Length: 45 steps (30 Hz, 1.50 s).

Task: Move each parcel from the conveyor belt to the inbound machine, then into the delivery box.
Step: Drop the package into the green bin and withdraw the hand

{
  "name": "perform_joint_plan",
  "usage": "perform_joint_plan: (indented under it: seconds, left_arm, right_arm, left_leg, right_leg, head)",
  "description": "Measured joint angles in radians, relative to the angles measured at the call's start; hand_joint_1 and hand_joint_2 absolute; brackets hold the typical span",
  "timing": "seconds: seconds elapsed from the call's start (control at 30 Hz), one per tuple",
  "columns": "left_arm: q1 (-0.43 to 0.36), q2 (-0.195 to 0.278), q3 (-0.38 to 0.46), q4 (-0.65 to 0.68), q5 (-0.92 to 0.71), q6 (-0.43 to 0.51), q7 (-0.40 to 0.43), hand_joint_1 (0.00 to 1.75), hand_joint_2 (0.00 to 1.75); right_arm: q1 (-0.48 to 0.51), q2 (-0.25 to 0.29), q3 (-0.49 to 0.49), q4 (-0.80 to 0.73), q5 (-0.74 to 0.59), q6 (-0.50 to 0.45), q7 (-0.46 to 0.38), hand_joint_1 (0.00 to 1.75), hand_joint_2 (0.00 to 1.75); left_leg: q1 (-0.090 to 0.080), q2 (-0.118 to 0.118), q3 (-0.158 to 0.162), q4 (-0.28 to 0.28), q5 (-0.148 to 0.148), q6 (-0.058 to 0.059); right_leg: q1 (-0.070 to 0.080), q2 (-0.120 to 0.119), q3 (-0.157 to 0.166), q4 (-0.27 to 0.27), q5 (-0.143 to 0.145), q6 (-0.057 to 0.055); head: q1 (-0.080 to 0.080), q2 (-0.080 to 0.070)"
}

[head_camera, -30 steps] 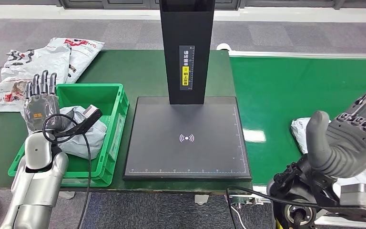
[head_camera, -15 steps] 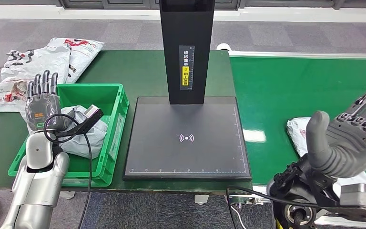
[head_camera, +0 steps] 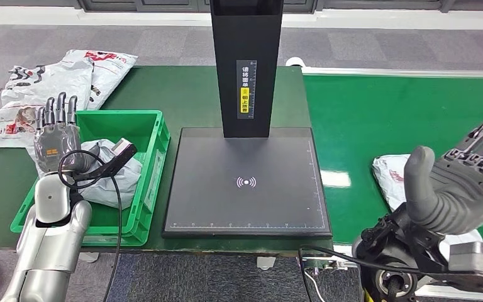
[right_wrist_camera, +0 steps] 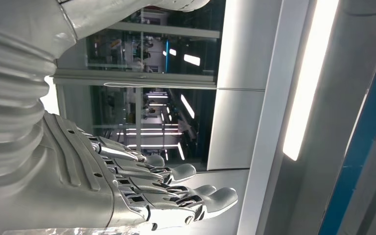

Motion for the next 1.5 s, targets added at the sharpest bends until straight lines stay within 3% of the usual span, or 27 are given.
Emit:
perform_joint_plan:
  seconds: [0.67, 0.73, 0.87, 0.97, 1.17, 1.4, 1.5]
  left_arm:
    - [-0.001, 0.000, -0.005, 0.000, 0.001, -0.001, -0.001, 0.00, 1.75]
    - [-0.010, -0.013, -0.012, 0.000, 0.043, -0.044, -0.042, 0.00, 1.75]
    - [-0.115, -0.092, -0.130, 0.006, 0.487, -0.213, -0.235, 0.00, 1.75]
    - [-0.184, -0.116, -0.258, 0.011, 0.722, -0.188, -0.235, 0.00, 1.75]
    - [-0.223, -0.117, -0.347, 0.014, 0.761, -0.170, -0.234, 0.00, 1.75]
    - [-0.225, -0.116, -0.369, 0.016, 0.756, -0.162, -0.229, 0.00, 1.75]
    - [-0.226, -0.105, -0.370, 0.017, 0.701, -0.094, -0.175, 0.00, 1.75]
  right_arm:
    - [0.000, 0.000, 0.000, 0.000, 0.000, 0.000, 0.000, 0.00, 1.75]
    - [0.000, 0.000, 0.000, 0.000, -0.001, -0.002, 0.008, 0.00, 1.75]
    - [0.003, 0.000, 0.000, 0.010, -0.022, -0.011, 0.010, 0.00, 1.75]
    - [0.003, 0.000, 0.000, 0.018, -0.029, -0.012, 0.002, 0.00, 1.75]
    - [0.005, 0.000, -0.001, 0.025, -0.031, -0.014, 0.000, 0.00, 1.75]
    - [0.006, 0.000, -0.001, 0.025, -0.030, -0.014, -0.001, 0.00, 1.75]
    - [0.008, 0.000, -0.002, 0.025, -0.023, -0.014, 0.001, 0.00, 1.75]
  left_leg:
    - [0.000, 0.000, 0.000, 0.000, 0.000, 0.000]
    - [0.000, 0.000, 0.001, 0.001, 0.000, 0.000]
    - [0.000, -0.013, -0.005, 0.002, 0.004, 0.003]
    - [0.000, -0.012, -0.007, 0.002, 0.005, 0.003]
    - [-0.002, -0.001, -0.004, 0.002, 0.004, 0.003]
    - [-0.002, -0.001, -0.004, 0.001, 0.005, 0.002]
    - [-0.001, -0.001, -0.005, 0.001, 0.005, 0.002]
  right_leg:
    - [0.000, 0.000, 0.000, 0.000, 0.000, 0.000]
    - [0.000, 0.000, -0.002, 0.000, 0.000, 0.000]
    - [0.000, -0.015, 0.000, -0.001, 0.000, 0.000]
    - [-0.002, -0.014, 0.000, -0.001, 0.003, 0.001]
    - [-0.002, -0.003, -0.003, -0.001, 0.004, 0.001]
    - [0.000, -0.002, -0.003, 0.000, 0.005, 0.000]
    - [0.000, -0.002, -0.003, 0.000, 0.005, 0.000]
  head:
    - [0.000, 0.000]
    - [0.000, 0.000]
    - [0.000, 0.000]
    - [0.000, 0.000]
    - [0.000, 0.000]
    - [0.000, 0.000]
    - [0.000, 0.000]
